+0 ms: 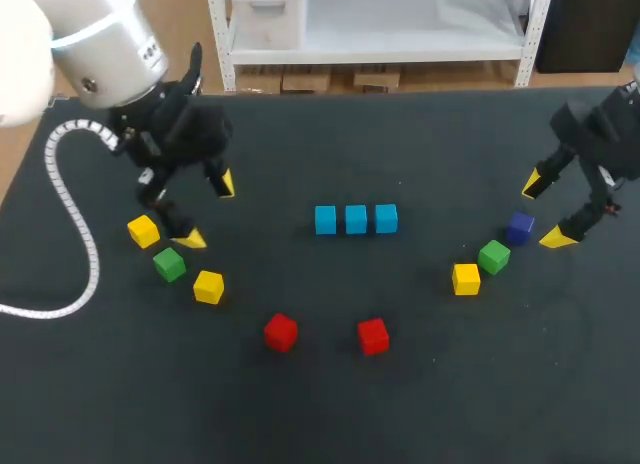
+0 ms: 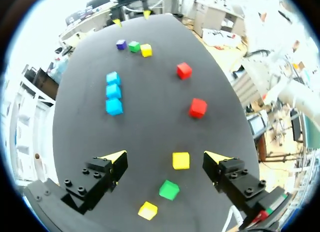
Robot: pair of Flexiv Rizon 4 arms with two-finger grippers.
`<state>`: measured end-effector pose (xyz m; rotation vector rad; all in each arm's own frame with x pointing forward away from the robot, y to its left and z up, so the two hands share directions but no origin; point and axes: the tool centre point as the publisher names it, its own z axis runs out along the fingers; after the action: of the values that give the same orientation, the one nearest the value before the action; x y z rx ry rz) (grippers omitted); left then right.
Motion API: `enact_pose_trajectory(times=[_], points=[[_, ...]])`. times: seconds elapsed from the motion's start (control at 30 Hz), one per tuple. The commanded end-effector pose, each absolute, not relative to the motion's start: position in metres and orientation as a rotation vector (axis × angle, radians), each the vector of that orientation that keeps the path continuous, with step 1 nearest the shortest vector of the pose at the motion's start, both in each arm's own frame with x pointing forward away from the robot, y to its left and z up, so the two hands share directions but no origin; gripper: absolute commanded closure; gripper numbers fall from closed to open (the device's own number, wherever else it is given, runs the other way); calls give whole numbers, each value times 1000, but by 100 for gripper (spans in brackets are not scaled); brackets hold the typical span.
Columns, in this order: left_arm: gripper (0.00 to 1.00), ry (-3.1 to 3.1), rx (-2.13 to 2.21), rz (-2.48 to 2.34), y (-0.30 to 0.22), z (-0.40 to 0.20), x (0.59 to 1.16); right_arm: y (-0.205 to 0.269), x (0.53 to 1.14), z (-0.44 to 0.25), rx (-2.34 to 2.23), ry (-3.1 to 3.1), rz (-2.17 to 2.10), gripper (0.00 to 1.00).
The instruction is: Place the blue cubes, place green cubes on the blue cubes, place the yellow cubes on the green cubes, then place the red cubes on the yellow cubes, and place purple cube on the red cubes.
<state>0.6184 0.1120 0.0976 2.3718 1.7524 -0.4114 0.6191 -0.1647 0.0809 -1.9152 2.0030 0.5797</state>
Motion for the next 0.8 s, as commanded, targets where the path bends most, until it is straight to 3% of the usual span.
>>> enact_pose_trajectory(times=[0.03, 0.47, 0.8], points=[[0, 1736, 2438, -402, 132, 94, 618, -165, 619, 80, -1915, 2000, 581, 0], [0, 1652, 2589, -321, 187, 56, 619, -165, 619, 80, -1915, 2000, 581, 0], [0, 1623, 2573, -355, 201, 28, 628, -165, 619, 80, -1915, 2000, 581, 0]])
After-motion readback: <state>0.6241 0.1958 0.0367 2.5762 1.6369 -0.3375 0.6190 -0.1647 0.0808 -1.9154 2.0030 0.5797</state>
